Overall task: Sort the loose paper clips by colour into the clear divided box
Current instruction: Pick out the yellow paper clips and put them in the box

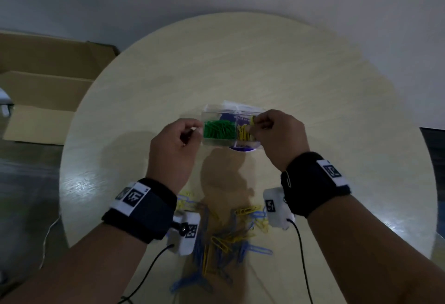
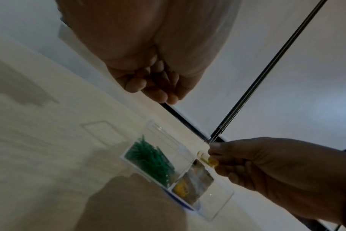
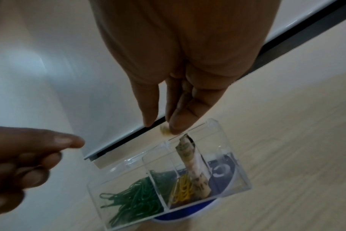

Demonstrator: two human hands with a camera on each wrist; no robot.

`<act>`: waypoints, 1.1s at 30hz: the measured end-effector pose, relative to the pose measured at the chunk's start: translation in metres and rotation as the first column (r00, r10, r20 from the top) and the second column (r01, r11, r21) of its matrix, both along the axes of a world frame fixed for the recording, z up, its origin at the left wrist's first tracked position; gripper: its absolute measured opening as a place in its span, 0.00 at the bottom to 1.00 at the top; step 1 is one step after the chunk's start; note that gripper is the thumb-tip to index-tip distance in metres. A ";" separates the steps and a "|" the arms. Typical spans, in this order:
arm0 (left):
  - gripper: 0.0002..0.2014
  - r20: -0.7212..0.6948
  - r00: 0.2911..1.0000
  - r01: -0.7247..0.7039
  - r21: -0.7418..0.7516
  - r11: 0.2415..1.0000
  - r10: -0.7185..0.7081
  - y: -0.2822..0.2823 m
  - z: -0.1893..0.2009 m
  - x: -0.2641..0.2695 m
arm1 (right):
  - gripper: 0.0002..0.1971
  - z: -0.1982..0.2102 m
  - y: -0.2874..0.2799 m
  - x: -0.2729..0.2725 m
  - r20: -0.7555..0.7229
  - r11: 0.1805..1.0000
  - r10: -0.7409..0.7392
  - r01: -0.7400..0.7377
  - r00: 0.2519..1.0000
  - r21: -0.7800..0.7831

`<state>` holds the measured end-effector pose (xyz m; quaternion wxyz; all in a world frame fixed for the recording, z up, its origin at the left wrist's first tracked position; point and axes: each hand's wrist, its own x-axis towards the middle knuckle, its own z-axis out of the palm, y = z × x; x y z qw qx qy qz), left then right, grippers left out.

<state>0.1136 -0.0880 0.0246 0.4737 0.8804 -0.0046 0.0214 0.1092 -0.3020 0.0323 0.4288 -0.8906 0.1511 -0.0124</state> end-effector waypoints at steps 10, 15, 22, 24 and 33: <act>0.12 -0.125 0.909 0.403 0.511 0.759 -0.398 0.099 -0.040 -0.105 | 0.09 -0.019 0.001 -0.115 0.008 0.916 0.321 -0.308 0.947 -0.258; 0.19 -0.158 0.867 0.469 0.580 0.666 -0.473 0.099 -0.048 -0.141 | 0.30 -0.046 0.035 -0.171 -0.319 0.629 0.584 -0.665 0.746 -0.403; 0.21 -0.216 0.828 0.550 0.497 0.671 -0.518 0.098 -0.049 -0.165 | 0.48 -0.059 0.040 -0.160 -0.366 0.638 0.541 -0.654 0.757 -0.407; 0.17 -0.155 0.819 0.561 0.417 0.715 -0.553 0.100 -0.048 -0.166 | 0.49 -0.060 0.039 -0.149 -0.348 0.686 0.525 -0.629 0.776 -0.367; 0.17 -0.260 0.951 0.016 0.579 0.815 0.166 0.134 -0.031 -0.105 | 0.08 -0.033 0.086 -0.085 -0.109 0.802 0.514 -0.521 0.851 -0.292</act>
